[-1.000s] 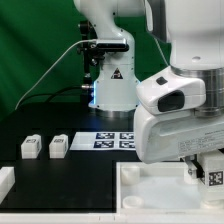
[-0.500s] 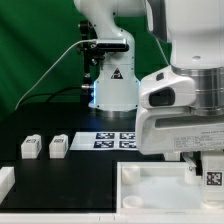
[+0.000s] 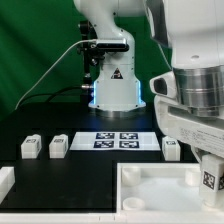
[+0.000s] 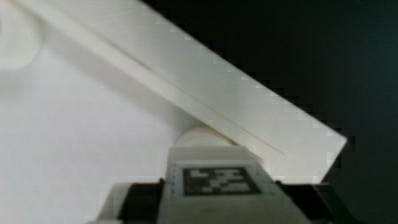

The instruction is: Assemble one leg

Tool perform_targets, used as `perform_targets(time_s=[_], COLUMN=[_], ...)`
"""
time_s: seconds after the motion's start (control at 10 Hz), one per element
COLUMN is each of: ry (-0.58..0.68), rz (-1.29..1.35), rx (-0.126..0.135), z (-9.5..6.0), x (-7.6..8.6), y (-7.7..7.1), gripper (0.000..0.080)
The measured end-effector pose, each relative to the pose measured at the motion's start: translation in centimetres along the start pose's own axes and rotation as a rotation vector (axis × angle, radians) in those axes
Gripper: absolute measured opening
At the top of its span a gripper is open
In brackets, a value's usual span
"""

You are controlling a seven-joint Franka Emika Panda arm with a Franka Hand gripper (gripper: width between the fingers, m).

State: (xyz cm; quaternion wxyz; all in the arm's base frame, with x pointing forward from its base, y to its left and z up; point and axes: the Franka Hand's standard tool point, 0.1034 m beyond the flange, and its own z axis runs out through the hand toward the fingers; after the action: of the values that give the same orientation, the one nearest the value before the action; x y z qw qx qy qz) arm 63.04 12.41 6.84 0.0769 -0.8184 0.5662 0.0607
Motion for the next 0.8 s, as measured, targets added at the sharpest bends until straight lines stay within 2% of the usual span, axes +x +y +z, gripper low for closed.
perform_targets(time_s=[0.1,0.4,0.5,0.6,0.7,0.8], ry=[-0.010,-0.012,-0.011,-0.010,-0.006,-0.006], rz=[0.081,0.053,0.004,-0.015,-0.164,-0.390], rx=[0.011,0.011,0.011,0.010,0.006,0.004], z=[-0.05,0.01,0.04,0.02,-0.24,-0.91], x=[0.18,0.19,0.19,0.16,0.17,0.11], y=[0.06,0.15,0.17,0.18,0.22,0.18], gripper=[0.0292,0.0292,0.0514,0.0514,0.0621,0.0641])
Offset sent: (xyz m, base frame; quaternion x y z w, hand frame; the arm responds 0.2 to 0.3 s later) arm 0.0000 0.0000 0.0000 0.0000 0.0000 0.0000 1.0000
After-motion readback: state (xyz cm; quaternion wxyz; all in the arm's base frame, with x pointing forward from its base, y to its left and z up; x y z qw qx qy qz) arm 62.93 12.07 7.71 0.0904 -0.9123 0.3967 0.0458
